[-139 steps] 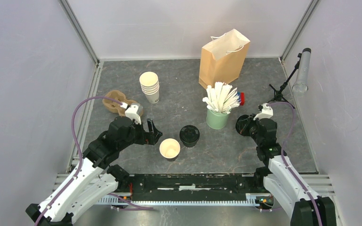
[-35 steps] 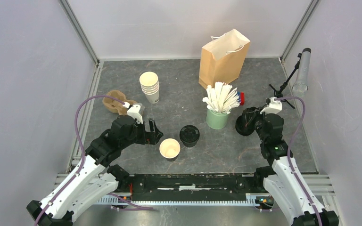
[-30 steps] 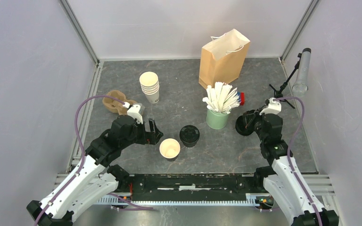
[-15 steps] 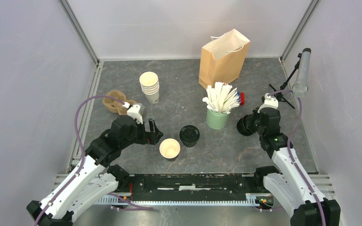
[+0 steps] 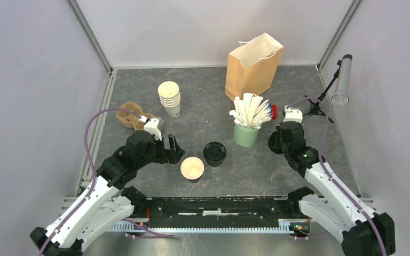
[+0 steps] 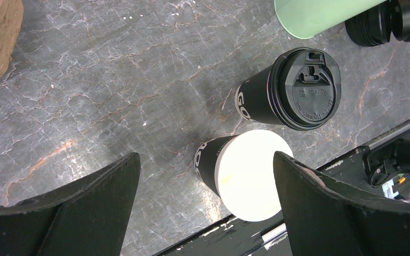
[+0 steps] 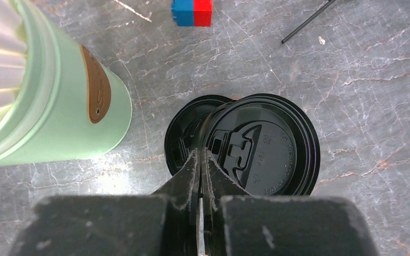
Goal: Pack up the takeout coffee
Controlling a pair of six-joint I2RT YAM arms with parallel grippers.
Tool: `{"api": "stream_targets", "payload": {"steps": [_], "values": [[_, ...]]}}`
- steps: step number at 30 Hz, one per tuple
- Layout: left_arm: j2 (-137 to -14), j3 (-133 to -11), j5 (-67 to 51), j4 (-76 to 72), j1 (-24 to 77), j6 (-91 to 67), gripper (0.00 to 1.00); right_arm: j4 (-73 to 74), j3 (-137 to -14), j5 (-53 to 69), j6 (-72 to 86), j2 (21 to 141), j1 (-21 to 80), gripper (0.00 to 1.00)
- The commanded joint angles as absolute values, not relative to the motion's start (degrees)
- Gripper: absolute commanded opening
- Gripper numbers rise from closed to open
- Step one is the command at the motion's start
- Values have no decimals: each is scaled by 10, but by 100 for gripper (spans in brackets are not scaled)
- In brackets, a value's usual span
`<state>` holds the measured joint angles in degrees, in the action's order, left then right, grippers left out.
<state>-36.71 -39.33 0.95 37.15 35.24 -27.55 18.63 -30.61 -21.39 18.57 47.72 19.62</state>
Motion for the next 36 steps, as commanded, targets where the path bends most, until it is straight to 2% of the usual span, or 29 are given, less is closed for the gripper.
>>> {"api": "stream_targets", "payload": {"steps": [1,8,15,20,26,36], "values": [[-366,-394,3,355,355,-258,100,198,-344,-283,168,501,232,5],[-367,-393,3,355,355,-258,100,198,-344,-324,166,493,240,23],[-369,-394,3,355,355,-257,100,169,-312,-408,212,454,224,24],[-368,-394,-16,354,355,-256,100,127,-292,-252,218,482,97,25],[-367,-392,-28,350,355,-254,100,92,-269,-106,238,527,-15,36],[-364,-391,-42,346,355,-253,100,66,-227,-82,218,490,-38,38]]}}
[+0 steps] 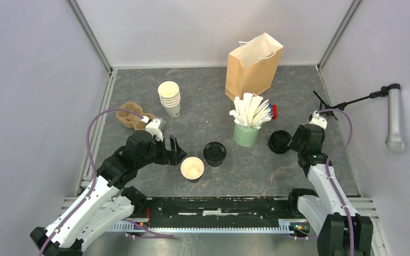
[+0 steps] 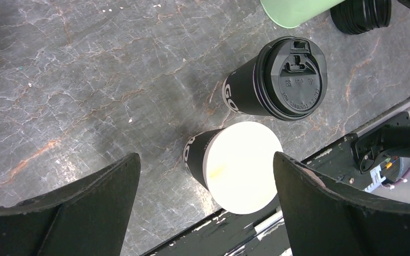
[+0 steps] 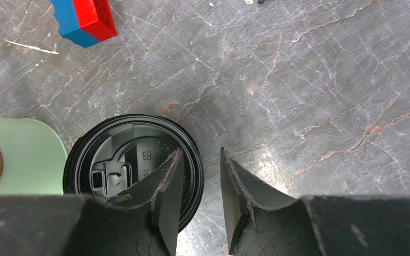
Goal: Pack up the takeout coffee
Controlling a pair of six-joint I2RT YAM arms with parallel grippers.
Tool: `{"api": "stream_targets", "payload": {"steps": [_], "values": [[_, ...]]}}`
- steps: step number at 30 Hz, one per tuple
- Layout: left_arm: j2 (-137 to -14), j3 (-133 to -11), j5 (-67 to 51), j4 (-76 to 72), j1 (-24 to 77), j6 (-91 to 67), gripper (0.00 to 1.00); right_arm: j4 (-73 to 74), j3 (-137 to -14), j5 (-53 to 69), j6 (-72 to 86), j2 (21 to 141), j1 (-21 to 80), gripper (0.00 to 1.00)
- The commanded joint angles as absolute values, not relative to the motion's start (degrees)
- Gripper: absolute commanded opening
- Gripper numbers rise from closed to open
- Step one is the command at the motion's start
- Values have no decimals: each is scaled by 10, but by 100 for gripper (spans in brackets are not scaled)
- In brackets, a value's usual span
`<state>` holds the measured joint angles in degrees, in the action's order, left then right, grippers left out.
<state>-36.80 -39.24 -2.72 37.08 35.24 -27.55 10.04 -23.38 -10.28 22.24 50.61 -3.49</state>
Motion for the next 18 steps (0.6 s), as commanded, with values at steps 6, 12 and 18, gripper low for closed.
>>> {"api": "stream_targets", "payload": {"steps": [6,12,18], "values": [[-360,-391,-42,346,355,-253,100,64,-220,-87,225,495,-38,38],[-359,-391,-40,346,355,-253,100,60,-218,-88,225,503,-44,37],[-364,-391,-40,346,355,-253,100,45,-208,-66,229,512,-50,35]]}}
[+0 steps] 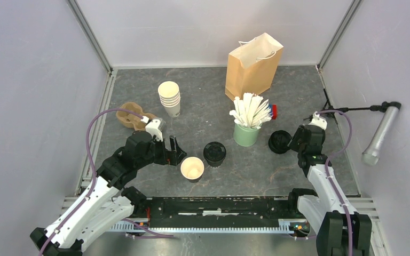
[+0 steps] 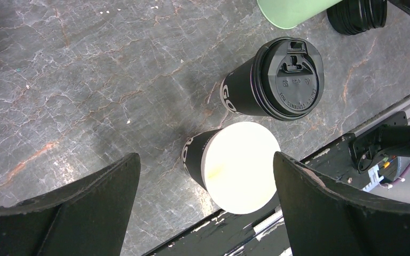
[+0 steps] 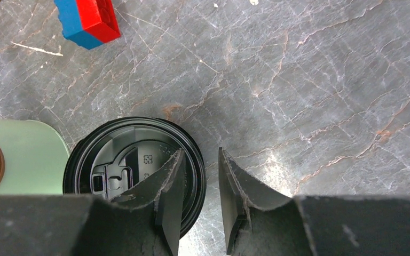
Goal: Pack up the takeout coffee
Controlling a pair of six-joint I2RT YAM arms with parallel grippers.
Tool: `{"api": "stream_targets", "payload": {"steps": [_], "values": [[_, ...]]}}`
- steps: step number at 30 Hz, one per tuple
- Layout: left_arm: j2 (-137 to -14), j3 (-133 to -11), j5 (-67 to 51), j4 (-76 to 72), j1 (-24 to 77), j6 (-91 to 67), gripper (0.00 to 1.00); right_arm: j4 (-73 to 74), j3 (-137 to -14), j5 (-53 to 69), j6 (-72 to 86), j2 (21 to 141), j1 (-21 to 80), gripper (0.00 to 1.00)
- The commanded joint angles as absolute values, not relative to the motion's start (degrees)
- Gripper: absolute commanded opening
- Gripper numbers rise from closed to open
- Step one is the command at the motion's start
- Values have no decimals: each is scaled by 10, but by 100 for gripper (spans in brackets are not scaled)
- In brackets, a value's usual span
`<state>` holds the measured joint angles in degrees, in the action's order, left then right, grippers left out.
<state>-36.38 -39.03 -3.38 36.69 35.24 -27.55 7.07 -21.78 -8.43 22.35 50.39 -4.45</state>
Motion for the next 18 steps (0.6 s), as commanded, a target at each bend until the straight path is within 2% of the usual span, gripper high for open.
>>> {"api": "stream_targets", "payload": {"steps": [1,8,18], "values": [[-364,-391,-40,346,356,-253,100,43,-207,-62,229,514,-51,34],[-365,-391,-39,346,355,-253,100,36,-205,-56,228,519,-54,29],[-367,-391,-39,346,356,-253,100,35,-207,-61,227,517,-54,16]]}}
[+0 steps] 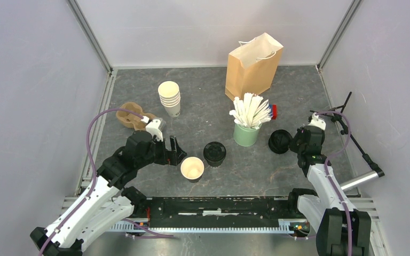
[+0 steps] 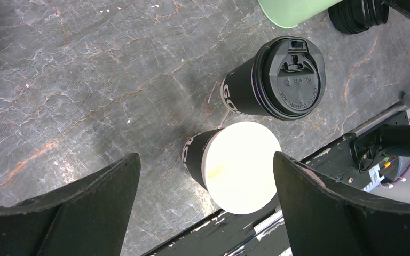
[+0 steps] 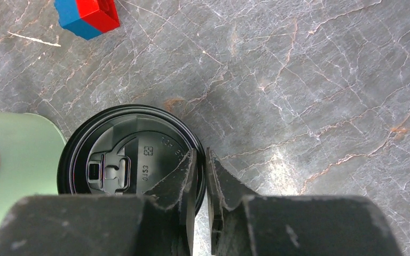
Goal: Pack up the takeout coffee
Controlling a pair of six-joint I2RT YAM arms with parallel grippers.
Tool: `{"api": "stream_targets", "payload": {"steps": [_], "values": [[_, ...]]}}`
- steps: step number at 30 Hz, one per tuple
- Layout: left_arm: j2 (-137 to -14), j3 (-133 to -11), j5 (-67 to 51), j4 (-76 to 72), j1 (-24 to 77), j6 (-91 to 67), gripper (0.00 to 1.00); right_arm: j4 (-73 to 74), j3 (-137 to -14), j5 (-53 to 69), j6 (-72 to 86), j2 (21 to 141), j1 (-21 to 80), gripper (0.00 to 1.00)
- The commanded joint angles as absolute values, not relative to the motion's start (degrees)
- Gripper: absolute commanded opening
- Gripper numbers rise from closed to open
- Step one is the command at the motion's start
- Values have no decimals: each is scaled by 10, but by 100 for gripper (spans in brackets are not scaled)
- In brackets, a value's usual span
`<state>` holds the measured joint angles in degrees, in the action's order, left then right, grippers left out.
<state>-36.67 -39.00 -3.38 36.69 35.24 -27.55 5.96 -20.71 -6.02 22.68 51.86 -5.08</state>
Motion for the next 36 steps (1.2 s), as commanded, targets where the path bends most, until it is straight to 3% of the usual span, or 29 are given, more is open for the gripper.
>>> {"api": "stream_targets", "payload": {"steps": [1,6,22,29,36], "values": [[-368,-391,-39,347,356,-252,100,35,-207,-61,227,517,-54,16],[-368,-391,-40,347,355,-253,100,35,-207,-58,224,519,-54,24],[-365,-390,-39,347,355,-253,100,29,-201,-53,229,535,-54,26],[-365,-391,-39,347,355,-253,100,24,-200,-55,227,524,-54,15],[-364,-391,-39,347,356,-253,100,41,-215,-67,221,496,-54,16]]}}
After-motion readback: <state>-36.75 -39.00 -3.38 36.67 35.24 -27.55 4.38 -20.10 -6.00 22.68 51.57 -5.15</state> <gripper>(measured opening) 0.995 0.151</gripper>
